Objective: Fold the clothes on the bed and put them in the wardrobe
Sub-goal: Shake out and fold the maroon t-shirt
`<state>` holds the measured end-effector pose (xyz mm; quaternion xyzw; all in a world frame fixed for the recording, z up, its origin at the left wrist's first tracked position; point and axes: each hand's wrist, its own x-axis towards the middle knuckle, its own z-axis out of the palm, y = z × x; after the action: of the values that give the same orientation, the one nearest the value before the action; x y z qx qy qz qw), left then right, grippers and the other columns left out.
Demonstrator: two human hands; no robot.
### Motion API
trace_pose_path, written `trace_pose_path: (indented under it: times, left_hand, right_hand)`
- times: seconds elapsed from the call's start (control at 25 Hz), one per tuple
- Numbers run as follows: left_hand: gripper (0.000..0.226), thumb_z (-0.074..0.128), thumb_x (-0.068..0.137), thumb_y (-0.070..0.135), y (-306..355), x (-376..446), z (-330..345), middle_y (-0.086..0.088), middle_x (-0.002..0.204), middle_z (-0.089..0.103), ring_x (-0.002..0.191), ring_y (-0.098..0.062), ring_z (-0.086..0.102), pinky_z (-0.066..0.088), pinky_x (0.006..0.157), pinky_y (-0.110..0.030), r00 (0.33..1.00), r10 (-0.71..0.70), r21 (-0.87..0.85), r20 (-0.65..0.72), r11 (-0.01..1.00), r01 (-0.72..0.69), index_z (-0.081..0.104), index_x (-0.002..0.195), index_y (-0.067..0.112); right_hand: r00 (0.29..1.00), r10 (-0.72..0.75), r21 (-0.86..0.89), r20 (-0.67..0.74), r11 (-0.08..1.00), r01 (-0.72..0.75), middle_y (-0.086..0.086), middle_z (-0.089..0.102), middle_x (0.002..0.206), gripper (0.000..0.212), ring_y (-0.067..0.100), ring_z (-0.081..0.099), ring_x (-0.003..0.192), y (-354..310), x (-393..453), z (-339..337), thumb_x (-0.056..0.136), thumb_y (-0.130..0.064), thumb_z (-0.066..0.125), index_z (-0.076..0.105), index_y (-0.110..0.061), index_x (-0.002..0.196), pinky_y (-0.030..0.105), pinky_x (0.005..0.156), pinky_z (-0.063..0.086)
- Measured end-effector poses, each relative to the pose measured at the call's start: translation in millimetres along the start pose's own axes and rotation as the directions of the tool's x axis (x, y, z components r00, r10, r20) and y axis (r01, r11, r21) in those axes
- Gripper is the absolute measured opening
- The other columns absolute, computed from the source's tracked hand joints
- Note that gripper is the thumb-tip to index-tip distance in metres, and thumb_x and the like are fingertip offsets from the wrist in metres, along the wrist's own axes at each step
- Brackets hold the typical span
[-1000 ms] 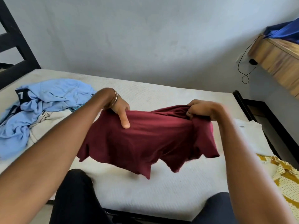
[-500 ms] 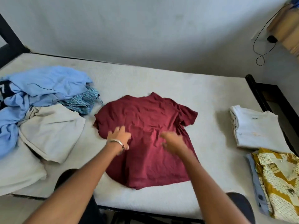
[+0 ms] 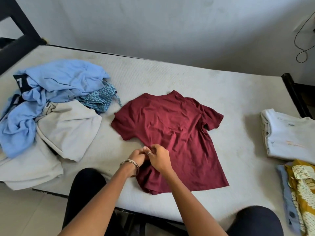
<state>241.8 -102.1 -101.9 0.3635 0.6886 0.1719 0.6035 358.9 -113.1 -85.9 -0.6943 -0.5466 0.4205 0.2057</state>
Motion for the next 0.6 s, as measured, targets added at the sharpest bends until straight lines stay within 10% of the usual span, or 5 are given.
trace_pose_path:
  times: [0.16, 0.28, 0.4, 0.6]
  left_hand:
    - [0.020, 0.064, 0.086, 0.001, 6.0, -35.5, 22.4, 0.005, 0.074, 0.068, 0.072, -0.009, 0.064, 0.053, 0.064, -0.028, 0.938, 0.205, 0.128, 0.280, 0.960, -0.248, 0.067, 0.083, 0.020]
    - [0.035, 0.081, 0.069, 0.017, 15.3, -22.6, 26.9, -0.001, 0.098, 0.063, 0.088, -0.020, 0.059, 0.049, 0.078, -0.034, 0.850, 0.514, 0.452, -0.117, 0.790, -0.415, 0.062, 0.098, 0.022]
    - [0.065, 0.076, 0.070, 0.030, 47.4, -18.9, 44.6, -0.005, 0.125, 0.049, 0.110, -0.030, 0.049, 0.049, 0.084, -0.043, 0.745, 0.659, 0.688, -0.104, 0.589, -0.425, 0.051, 0.130, 0.022]
    - [0.039, 0.048, 0.064, -0.014, 123.6, -39.9, 35.4, -0.009, 0.092, 0.071, 0.093, -0.028, 0.065, 0.045, 0.084, -0.021, 0.616, 0.626, 0.169, -0.477, 0.754, -0.635, 0.070, 0.086, 0.010]
  right_hand:
    - [0.945, 0.314, -0.070, -0.091, 0.945, -0.321, 0.015, 0.055, 0.125, 0.028, 0.037, 0.055, 0.117, -8.2, 7.7, -39.1, 0.091, -0.027, 0.058, 0.054, -0.010, 0.112, 0.036, 0.089, 0.044]
    - [0.993, 0.081, -0.082, -0.087, 0.993, -0.088, 0.006, 0.058, 0.087, 0.028, 0.025, 0.057, 0.091, -9.7, 2.6, -85.0, 0.095, -0.021, 0.059, 0.044, -0.018, 0.072, 0.027, 0.070, 0.035]
    - [0.992, -0.128, -0.076, 0.019, 0.989, 0.129, -0.009, 0.045, 0.059, 0.041, 0.010, 0.045, 0.059, -34.2, -16.3, -126.5, 0.094, -0.021, 0.064, 0.042, -0.020, 0.060, 0.020, 0.053, 0.031]
    - [0.970, -0.236, -0.558, -0.051, 0.813, 0.168, 0.000, 0.059, 0.080, 0.010, 0.022, 0.059, 0.075, -57.5, -27.4, -203.6, 0.080, -0.019, 0.071, 0.061, -0.021, 0.078, 0.028, 0.060, 0.038]
